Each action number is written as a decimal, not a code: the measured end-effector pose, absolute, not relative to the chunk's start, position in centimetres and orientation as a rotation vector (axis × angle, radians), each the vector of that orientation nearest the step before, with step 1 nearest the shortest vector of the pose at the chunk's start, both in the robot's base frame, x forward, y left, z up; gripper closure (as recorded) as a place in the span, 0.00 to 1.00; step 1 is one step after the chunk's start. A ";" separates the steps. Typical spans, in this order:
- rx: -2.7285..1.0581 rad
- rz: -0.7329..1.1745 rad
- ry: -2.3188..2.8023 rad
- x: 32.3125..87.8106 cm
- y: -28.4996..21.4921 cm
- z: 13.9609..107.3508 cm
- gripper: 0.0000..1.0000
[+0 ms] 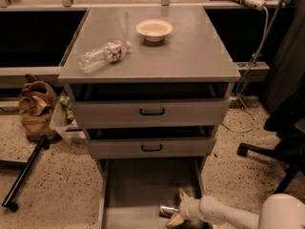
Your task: Pick redbull can from bottom drawer and place on counter
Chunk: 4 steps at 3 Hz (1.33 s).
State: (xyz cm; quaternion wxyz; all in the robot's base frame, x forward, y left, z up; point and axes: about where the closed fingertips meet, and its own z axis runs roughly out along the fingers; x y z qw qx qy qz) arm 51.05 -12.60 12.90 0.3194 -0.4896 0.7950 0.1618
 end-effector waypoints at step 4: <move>-1.281 0.404 2.120 51.0 -12.8 12.1 0.65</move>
Offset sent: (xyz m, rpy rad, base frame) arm -0.0005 -0.0020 -0.0071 -0.0199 0.0103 -0.0160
